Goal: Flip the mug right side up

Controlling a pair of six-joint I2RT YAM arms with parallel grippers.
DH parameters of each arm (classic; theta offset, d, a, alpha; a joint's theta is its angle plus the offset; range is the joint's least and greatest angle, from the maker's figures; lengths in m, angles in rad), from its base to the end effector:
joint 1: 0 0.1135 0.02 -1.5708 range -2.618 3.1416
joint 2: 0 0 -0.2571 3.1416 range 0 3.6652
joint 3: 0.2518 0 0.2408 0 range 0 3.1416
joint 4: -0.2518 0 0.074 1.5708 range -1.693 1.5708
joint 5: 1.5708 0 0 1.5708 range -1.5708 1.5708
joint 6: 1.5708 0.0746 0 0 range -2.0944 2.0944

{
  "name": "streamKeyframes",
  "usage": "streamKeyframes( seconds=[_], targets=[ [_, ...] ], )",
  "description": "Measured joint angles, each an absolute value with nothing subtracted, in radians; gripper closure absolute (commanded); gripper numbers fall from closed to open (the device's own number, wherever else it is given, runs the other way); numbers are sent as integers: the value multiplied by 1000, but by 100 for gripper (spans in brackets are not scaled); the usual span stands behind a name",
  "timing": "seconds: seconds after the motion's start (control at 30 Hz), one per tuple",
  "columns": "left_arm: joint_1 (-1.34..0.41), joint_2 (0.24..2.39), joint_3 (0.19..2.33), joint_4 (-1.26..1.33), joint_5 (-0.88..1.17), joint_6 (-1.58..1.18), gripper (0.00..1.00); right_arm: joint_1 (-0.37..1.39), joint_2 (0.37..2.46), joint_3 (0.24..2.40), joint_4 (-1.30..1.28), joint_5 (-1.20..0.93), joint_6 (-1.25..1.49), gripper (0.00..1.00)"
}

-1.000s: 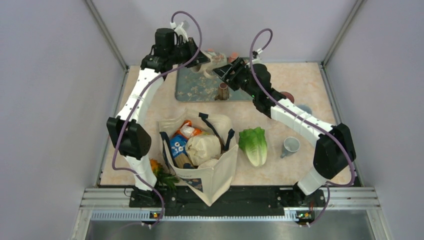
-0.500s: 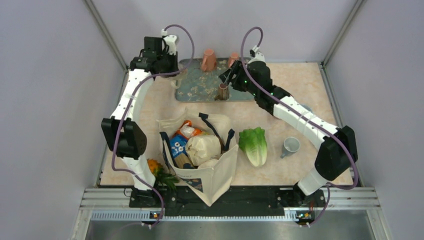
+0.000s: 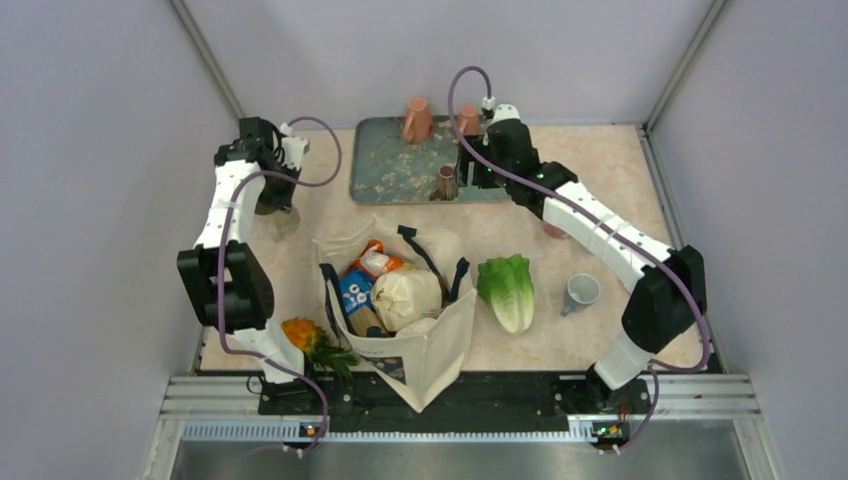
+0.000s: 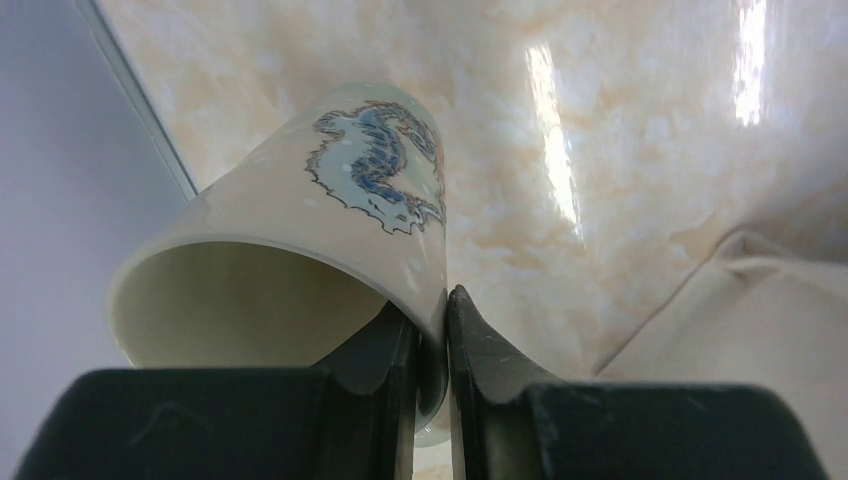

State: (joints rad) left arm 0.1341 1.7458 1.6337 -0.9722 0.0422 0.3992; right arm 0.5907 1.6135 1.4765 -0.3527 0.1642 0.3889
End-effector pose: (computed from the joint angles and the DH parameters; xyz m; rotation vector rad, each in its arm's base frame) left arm 0.3697 0.0467 0.2689 0.3652 2.6337 0.1197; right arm 0.3394 0.2129 0.3285 -0.1073 2.0794 0.4362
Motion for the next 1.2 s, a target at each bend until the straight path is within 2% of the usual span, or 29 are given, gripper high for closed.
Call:
streamKeyframes(
  seconds=[0.57,0.6,0.77,0.9,1.0,1.2],
  targets=[
    [152,1706,1508,-1126,102,540,100,584,1998,1784,-435,162,267,14],
    [151,1706,1505,-1126,106,546,98,584,2017,1796,-436,162,260,14],
    [151,1706,1493,-1124,118,558,68,584,2139,1886,-453,169,217,12],
    [150,1703,1485,-1122,124,572,50,584,2212,1941,-463,168,191,11],
    [150,1699,1485,-1121,127,574,42,584,2250,1970,-475,172,176,11],
    [150,1689,1512,-1133,147,562,37,584,2326,2039,-487,172,157,14]
  ],
)
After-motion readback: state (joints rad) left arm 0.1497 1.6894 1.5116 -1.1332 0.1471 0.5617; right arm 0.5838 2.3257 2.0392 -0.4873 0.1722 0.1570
